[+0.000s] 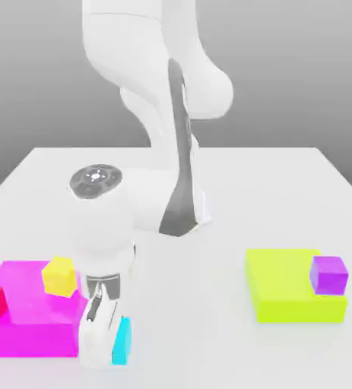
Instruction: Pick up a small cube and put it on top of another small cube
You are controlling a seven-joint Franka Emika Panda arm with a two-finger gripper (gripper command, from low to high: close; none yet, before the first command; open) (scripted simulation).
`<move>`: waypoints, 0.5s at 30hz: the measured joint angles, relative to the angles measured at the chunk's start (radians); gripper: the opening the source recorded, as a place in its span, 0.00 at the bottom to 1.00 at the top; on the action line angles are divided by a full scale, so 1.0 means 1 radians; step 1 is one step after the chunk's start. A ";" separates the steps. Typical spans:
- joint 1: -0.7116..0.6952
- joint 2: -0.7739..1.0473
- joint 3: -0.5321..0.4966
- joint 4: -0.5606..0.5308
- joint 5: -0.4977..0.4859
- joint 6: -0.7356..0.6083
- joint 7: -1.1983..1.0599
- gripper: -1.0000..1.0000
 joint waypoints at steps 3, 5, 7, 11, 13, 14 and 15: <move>-0.001 0.002 0.000 0.000 -0.002 0.002 0.002 0.00; -0.005 -0.051 0.006 -0.010 0.005 -0.041 -0.003 0.00; -0.010 -0.119 0.013 -0.022 0.015 -0.097 -0.010 0.00; -0.051 -0.208 0.001 0.014 0.039 -0.221 -0.113 0.00; -0.084 -0.227 -0.021 0.062 0.049 -0.288 -0.203 0.00; -0.104 -0.235 -0.033 0.086 0.053 -0.321 -0.249 0.00; -0.125 -0.244 -0.044 0.112 0.055 -0.355 -0.294 0.00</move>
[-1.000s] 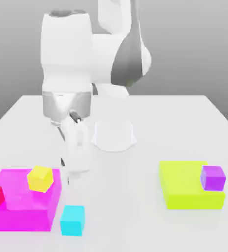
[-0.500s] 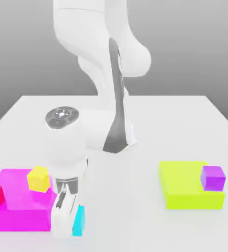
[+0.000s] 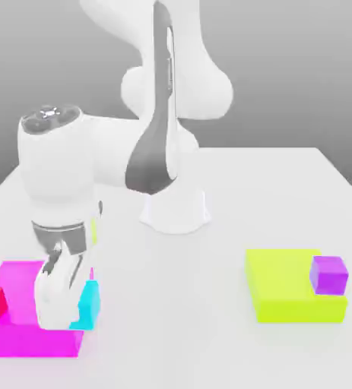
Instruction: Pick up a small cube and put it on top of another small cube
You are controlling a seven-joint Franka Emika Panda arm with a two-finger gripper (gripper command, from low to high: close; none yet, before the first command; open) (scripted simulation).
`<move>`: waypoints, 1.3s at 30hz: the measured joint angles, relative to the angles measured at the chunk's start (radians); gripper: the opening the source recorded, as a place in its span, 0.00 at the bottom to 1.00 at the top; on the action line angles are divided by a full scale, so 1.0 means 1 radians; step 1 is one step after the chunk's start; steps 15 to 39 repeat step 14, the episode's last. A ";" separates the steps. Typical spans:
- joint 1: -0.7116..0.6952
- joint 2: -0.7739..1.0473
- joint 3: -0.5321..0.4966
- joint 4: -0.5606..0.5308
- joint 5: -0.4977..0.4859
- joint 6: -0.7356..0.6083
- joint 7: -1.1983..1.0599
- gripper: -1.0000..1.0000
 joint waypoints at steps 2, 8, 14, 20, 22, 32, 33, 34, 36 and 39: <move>-0.043 -0.017 -0.026 0.050 0.003 -0.067 -0.089 0.00; -0.139 -0.003 -0.058 0.151 0.007 -0.154 -0.288 0.00; -0.140 0.054 -0.056 0.139 0.014 -0.087 -0.300 1.00; -0.140 0.054 -0.056 0.139 0.014 -0.087 -0.300 1.00; -0.140 0.054 -0.056 0.139 0.014 -0.087 -0.300 1.00; -0.140 0.054 -0.056 0.139 0.014 -0.087 -0.300 1.00; -0.140 0.054 -0.056 0.139 0.014 -0.087 -0.300 1.00; -0.140 0.054 -0.056 0.139 0.014 -0.087 -0.300 1.00; -0.140 0.054 -0.056 0.139 0.014 -0.087 -0.300 1.00; -0.140 0.054 -0.056 0.139 0.014 -0.087 -0.300 1.00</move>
